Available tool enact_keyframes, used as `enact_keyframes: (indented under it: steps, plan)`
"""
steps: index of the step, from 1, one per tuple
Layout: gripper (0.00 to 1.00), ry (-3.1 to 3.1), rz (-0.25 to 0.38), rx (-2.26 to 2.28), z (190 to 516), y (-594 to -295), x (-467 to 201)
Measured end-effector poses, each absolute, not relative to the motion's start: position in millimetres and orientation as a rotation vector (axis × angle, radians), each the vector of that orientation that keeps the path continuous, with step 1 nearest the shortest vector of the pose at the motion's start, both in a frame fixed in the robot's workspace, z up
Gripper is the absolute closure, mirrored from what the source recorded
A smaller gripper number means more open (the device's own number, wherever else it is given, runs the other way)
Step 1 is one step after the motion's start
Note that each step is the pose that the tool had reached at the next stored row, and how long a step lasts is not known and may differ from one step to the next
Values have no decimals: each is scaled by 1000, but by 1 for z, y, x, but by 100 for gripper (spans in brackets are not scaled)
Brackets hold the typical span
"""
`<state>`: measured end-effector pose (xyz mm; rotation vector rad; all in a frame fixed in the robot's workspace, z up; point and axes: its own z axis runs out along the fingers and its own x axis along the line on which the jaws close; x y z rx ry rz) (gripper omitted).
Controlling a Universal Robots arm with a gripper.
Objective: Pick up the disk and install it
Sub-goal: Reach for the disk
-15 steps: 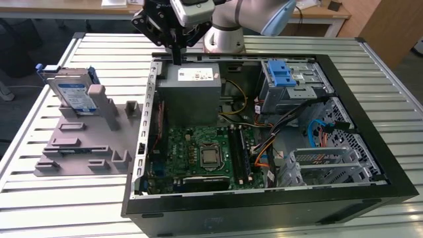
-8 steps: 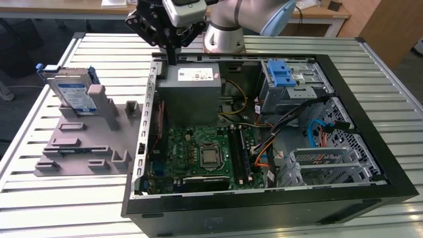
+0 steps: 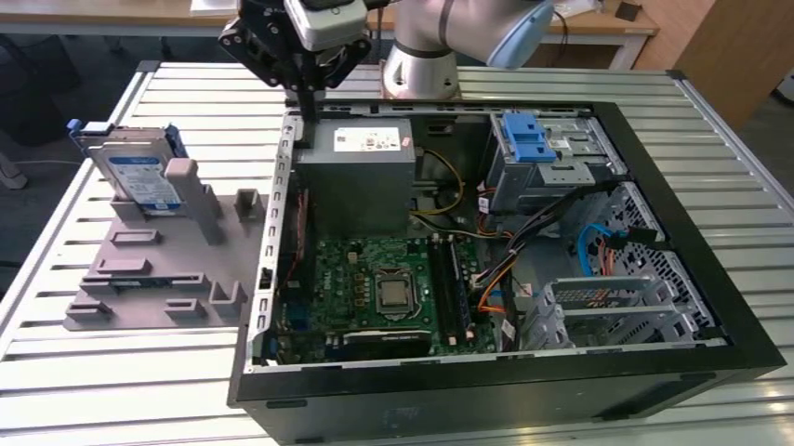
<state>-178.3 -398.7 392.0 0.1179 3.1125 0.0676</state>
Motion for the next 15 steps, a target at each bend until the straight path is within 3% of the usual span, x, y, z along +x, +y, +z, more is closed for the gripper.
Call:
enact_keyframes:
  steps: [15]
  plan:
    - [89,3113,68,118,391,-398,-207]
